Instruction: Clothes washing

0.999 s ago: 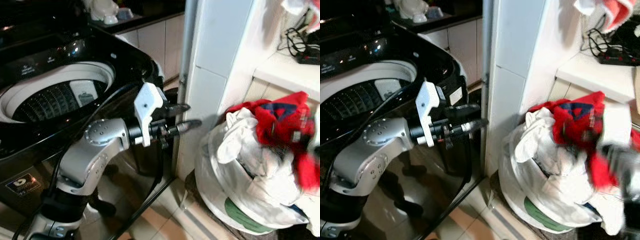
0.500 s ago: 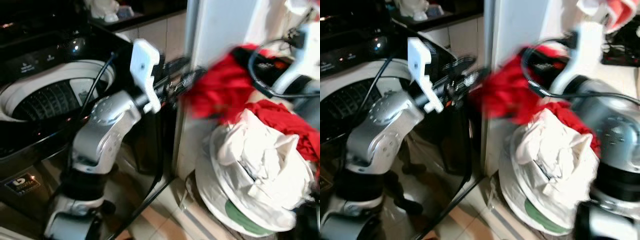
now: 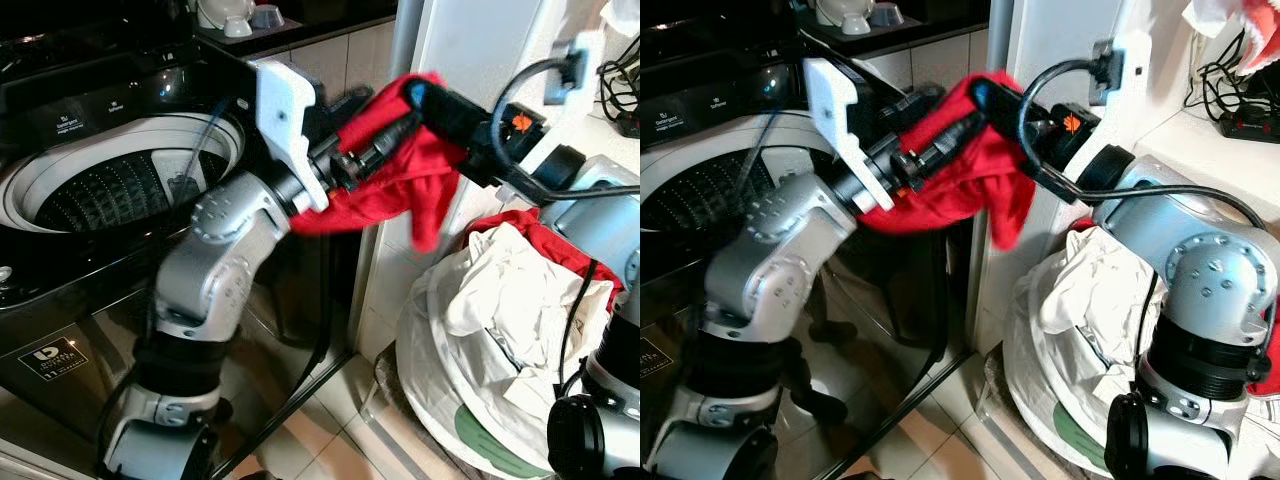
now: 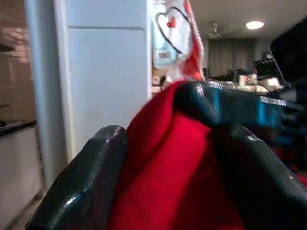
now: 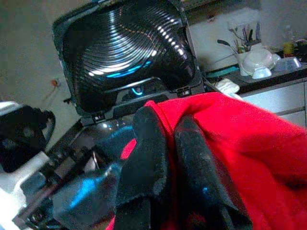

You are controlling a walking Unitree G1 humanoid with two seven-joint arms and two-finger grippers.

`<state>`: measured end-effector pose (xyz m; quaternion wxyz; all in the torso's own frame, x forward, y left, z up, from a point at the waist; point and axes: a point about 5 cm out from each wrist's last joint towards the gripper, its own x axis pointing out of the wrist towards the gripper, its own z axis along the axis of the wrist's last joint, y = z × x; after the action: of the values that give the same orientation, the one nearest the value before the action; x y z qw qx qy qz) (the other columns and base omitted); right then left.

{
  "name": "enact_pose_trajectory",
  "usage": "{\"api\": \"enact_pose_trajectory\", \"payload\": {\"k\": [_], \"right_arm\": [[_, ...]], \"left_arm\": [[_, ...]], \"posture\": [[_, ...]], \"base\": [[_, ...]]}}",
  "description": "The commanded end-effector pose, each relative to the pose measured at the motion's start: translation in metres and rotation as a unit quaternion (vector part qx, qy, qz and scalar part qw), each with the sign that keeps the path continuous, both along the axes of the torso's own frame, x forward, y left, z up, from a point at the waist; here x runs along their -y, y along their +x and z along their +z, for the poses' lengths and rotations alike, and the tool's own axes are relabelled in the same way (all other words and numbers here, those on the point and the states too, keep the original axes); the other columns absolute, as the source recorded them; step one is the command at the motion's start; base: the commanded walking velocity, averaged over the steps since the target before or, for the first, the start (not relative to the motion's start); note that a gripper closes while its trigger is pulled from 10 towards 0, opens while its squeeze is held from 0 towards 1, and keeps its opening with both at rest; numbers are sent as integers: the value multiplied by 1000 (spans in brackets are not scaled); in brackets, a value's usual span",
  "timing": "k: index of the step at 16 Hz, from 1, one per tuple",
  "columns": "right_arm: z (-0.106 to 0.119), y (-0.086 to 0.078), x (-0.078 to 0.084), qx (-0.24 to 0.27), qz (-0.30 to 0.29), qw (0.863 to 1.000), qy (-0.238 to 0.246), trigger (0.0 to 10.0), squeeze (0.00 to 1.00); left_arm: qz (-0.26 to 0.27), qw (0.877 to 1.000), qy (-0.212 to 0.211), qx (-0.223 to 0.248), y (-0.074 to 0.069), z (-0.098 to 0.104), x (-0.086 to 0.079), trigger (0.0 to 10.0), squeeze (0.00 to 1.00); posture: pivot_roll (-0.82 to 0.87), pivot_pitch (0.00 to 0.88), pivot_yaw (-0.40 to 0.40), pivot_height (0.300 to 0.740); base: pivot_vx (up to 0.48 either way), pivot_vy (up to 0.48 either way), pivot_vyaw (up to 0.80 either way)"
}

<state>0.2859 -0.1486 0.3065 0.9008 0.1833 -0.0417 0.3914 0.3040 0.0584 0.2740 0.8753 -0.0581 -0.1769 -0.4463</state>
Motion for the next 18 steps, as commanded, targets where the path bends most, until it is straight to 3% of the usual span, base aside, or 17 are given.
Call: {"api": "enact_pose_trajectory", "payload": {"k": [1, 5, 7, 15, 18], "right_arm": [[12, -9, -6, 29, 27, 999, 4, 0, 0], [15, -16, -10, 41, 53, 998, 13, 0, 0], [14, -17, -6, 40, 51, 998, 13, 0, 0], [8, -15, -4, 29, 44, 999, 10, 0, 0], [6, -14, -4, 24, 39, 999, 5, 0, 0]], "left_arm": [[-14, 1000, 18, -13, 0, -9, 6, 10000, 0], [-69, 997, 4, -36, -8, -14, 13, 10000, 0], [-72, 997, -1, -40, -8, -13, 11, 0, 0], [-42, 998, 5, -44, -2, -14, -1, 0, 0], [-4, 997, 46, -56, 3, -17, -3, 0, 0]], "posture": [[-89, 0, 4, 740], [-92, 0, 11, 740], [-90, 0, 11, 740], [-85, 0, 15, 740], [-85, 0, 18, 740]], "base": [[0, 0, 0], [0, 0, 0], [0, 0, 0], [0, 0, 0], [0, 0, 0]]}}
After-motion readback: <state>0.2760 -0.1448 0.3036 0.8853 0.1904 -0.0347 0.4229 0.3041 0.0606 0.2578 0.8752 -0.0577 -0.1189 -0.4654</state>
